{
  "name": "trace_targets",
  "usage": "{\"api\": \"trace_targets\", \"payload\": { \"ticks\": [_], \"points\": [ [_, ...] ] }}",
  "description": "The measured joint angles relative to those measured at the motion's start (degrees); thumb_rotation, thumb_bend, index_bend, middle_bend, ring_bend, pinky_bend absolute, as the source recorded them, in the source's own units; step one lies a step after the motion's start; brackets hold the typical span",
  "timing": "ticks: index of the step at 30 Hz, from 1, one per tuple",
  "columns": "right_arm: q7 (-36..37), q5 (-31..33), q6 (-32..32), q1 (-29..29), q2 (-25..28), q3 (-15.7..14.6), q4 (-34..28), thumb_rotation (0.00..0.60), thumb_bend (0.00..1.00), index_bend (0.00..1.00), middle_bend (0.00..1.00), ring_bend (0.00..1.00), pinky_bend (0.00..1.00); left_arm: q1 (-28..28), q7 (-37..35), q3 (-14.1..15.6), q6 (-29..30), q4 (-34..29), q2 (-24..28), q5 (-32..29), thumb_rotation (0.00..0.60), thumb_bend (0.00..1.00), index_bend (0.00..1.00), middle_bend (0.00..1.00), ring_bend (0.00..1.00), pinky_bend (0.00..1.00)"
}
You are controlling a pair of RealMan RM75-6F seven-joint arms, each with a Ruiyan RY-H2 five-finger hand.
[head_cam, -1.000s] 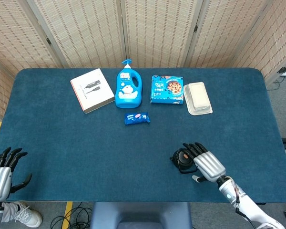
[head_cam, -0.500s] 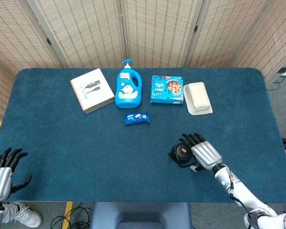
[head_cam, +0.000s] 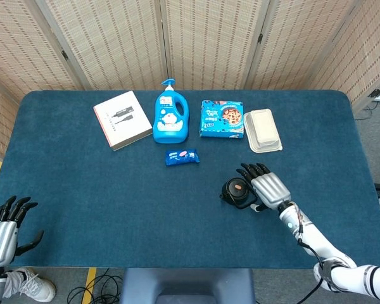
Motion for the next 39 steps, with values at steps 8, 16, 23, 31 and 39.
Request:
{"api": "trace_targets", "payload": {
  "ticks": [8, 16, 23, 31, 39],
  "points": [
    [1.4, -4.8, 1.5, -1.6, 3.4, -2.9, -4.5, 0.600, 0.16, 0.00, 0.10, 0.01, 0.00, 0.2, -0.3, 0.1, 0.2, -0.1, 0.2, 0.1, 0.600, 0.32, 0.25, 0.17, 0.08, 0.15],
    [4.4, -14.8, 5.7, -3.6, 5.7, -5.9, -6.2, 0.600, 0.18, 0.19, 0.30, 0.20, 0.00, 0.4, -0.6, 0.1, 0.7, -0.1, 0.3, 0.4, 0.600, 0.32, 0.25, 0.17, 0.08, 0.15],
    [5.7, -18.4, 6.3, -3.1, 5.5, -6.7, -3.9, 0.600, 0.18, 0.31, 0.36, 0.27, 0.00, 0.6, -0.7, 0.3, 0.7, -0.1, 0.3, 0.3, 0.600, 0.32, 0.25, 0.17, 0.08, 0.15],
    [4.6, -17.8, 4.5, -1.8, 3.8, -6.4, -2.4, 0.600, 0.20, 0.37, 0.40, 0.32, 0.00, 0.8, -0.8, 0.3, 0.7, 0.1, 0.3, 0.2, 0.600, 0.32, 0.25, 0.17, 0.08, 0.15],
    [3.5, -15.3, 3.2, -1.3, 3.5, -5.8, -1.9, 0.600, 0.20, 0.38, 0.41, 0.33, 0.00, 0.7, -0.8, 0.3, 0.5, 0.2, 0.2, 0.1, 0.600, 0.32, 0.25, 0.17, 0.08, 0.15]
  ]
}}
